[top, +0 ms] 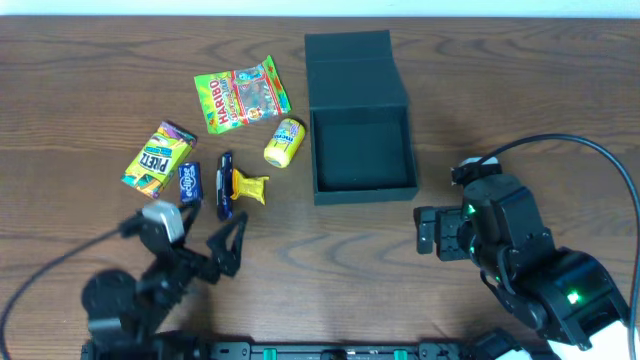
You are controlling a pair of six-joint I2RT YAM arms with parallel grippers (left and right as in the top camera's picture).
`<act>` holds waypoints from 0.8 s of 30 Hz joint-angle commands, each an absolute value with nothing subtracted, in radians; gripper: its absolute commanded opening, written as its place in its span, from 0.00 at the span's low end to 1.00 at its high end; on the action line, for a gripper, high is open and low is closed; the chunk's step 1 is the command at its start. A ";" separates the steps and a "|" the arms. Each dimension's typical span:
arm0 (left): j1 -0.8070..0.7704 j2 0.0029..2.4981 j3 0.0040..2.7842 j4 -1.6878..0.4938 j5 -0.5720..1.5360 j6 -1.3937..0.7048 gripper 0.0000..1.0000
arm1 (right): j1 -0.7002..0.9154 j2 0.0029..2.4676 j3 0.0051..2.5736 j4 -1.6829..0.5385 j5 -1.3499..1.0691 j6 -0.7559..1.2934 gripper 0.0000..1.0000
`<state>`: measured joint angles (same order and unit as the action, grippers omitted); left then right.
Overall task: Pack container
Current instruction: 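Reach the left gripper to the green Haribo Worms bag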
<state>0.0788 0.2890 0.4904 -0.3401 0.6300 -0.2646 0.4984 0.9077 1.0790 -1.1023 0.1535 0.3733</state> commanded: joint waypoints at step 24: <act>-0.073 1.594 1.359 -0.420 0.129 -0.202 0.95 | 0.490 0.904 1.085 -1.103 0.157 0.358 0.99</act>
<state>-0.0616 1.5284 1.2785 -0.4114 0.1967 -0.2195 0.4976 0.9081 1.0786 -1.1030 0.1528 0.3729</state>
